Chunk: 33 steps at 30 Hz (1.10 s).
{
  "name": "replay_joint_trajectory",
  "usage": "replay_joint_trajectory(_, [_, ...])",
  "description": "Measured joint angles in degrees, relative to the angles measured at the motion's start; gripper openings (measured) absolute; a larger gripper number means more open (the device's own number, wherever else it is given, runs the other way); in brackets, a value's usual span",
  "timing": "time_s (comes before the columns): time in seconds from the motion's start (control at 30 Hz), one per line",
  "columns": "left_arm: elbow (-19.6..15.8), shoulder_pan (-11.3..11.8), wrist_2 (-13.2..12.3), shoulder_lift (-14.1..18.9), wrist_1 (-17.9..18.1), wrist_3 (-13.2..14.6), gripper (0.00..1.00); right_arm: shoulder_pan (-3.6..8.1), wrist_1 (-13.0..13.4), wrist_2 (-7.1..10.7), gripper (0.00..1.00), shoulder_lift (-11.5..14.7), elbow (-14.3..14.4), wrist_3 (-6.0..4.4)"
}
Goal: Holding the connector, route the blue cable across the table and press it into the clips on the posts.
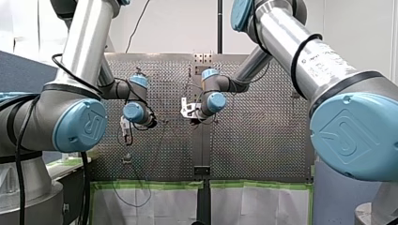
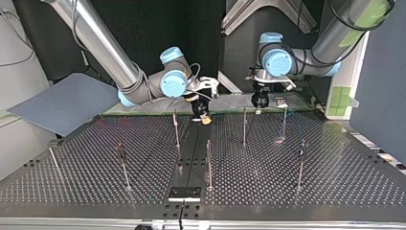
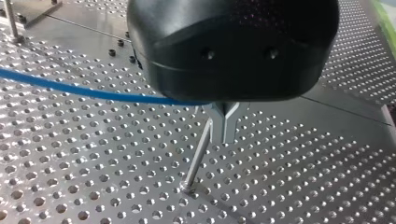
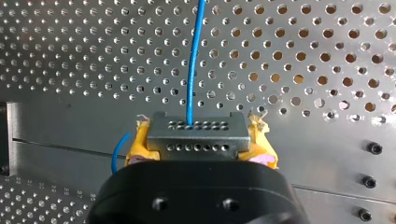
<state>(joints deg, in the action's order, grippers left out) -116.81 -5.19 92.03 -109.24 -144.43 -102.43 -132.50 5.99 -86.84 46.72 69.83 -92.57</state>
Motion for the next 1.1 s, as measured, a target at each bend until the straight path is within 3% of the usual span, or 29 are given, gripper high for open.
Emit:
replay_joint_trajectory(0.53, [0.0, 0.6, -0.8, -0.3, 1.9, -1.1, 0.00, 0.78, 0.2, 0.00, 0.00, -1.7, 0.0, 0.01])
replay_joint_trajectory(1.1, [7.6, 3.4, -3.1, -6.9, 2.9, -3.9, 0.00, 2.08, 0.4, 0.08, 0.00, -2.1, -1.6, 0.28])
